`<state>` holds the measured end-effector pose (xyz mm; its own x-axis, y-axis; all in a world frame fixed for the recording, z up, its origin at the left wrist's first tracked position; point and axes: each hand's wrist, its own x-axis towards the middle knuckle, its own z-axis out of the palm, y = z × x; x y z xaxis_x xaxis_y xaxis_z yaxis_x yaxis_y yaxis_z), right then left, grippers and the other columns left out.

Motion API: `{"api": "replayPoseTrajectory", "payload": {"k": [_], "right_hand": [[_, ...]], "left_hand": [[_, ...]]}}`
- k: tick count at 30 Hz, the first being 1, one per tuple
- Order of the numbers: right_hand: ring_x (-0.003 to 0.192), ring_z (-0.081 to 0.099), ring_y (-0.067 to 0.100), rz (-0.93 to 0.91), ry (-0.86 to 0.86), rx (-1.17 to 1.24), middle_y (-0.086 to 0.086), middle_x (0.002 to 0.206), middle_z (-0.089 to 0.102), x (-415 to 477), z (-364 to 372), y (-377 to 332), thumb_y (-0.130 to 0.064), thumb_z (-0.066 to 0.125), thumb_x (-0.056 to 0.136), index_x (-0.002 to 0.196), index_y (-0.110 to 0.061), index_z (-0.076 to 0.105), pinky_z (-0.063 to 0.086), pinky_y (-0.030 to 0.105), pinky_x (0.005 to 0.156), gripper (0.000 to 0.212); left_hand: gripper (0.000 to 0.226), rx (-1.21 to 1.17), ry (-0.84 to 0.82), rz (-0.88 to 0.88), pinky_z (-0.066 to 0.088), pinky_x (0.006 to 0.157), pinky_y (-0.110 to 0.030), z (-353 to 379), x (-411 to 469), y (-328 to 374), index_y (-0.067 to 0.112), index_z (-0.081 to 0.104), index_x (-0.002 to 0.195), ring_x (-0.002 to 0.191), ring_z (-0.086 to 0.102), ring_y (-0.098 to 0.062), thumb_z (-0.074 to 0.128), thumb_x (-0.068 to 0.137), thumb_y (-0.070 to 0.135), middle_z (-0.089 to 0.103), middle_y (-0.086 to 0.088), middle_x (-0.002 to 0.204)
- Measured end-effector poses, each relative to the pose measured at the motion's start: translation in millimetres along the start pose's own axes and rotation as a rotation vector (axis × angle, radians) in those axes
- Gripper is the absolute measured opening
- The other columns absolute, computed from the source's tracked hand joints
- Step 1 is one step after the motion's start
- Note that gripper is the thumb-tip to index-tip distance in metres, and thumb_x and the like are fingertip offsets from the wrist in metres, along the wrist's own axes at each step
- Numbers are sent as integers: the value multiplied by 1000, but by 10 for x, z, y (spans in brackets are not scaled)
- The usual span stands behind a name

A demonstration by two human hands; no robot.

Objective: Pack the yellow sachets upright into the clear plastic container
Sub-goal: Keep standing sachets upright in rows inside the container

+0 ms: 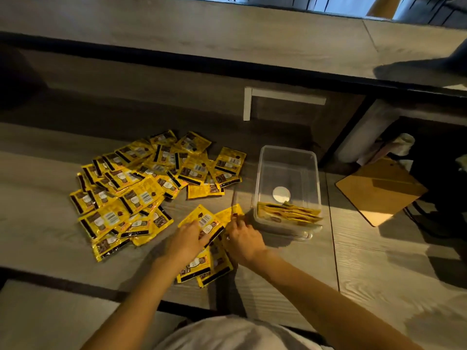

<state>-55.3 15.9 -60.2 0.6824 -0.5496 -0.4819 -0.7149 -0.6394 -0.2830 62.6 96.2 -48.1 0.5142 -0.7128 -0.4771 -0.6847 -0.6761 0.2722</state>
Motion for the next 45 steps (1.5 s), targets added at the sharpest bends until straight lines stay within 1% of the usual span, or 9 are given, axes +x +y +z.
{"api": "replayPoseTrajectory", "payload": {"k": [6,9,15,19,24,27,30,39,45], "right_hand": [[125,44,39,20,53,-96,25,141,37,66,5,25,-25,44,97,140,-2,23,43,43,97,53],[114,54,37,-24,56,-231,24,130,50,89,-53,21,-15,42,97,142,3,15,48,40,88,56],[115,55,34,57,16,-244,23,132,50,138,-25,-150,-44,36,96,145,3,8,49,39,85,74],[112,57,33,-11,21,-342,19,129,53,163,-99,-127,-22,31,100,145,6,6,49,38,82,59],[115,56,32,-1,-30,-414,18,129,53,149,-97,-180,-44,44,94,145,2,4,49,38,86,79],[119,53,35,-13,-42,-407,20,133,50,214,-78,-204,-25,43,98,146,2,-1,50,42,91,71],[122,49,35,-11,-44,-318,20,136,47,249,-123,-216,-21,48,93,147,0,-3,48,43,95,77],[117,51,36,-52,-10,-255,22,129,47,187,-175,-225,-14,42,95,141,-14,27,50,43,92,48],[116,51,35,5,55,127,20,125,51,119,-449,-280,-22,46,92,129,-5,37,44,38,93,42]], "left_hand": [[80,218,60,-6,42,98,-36,91,77,32,7,22,142,126,45,-29,54,85,53,39,-14,141],[76,279,47,-27,42,96,-36,87,137,35,6,24,140,123,47,-30,53,86,51,38,-16,139],[45,55,113,-25,45,87,-42,-79,168,80,8,29,139,111,55,-37,32,98,26,55,-22,122],[38,-328,263,-46,40,70,-38,-289,213,-40,1,57,106,98,58,-37,31,100,27,64,-22,97],[41,-727,354,-160,36,52,-26,-519,193,-45,9,41,58,61,49,-28,45,97,21,49,-13,64],[6,-872,343,-162,41,62,-27,-578,184,-44,6,60,88,77,54,-25,55,91,9,56,-12,84],[38,-1038,248,-232,46,57,-29,-626,181,-47,7,49,119,88,55,-25,58,84,-4,54,-12,101],[13,-1214,195,-314,44,78,-38,-692,168,-52,12,46,88,94,52,-30,46,83,1,55,-14,100],[40,-1256,303,-324,45,70,-31,-698,197,-7,6,45,128,103,57,-28,47,95,29,57,-11,122]]}}
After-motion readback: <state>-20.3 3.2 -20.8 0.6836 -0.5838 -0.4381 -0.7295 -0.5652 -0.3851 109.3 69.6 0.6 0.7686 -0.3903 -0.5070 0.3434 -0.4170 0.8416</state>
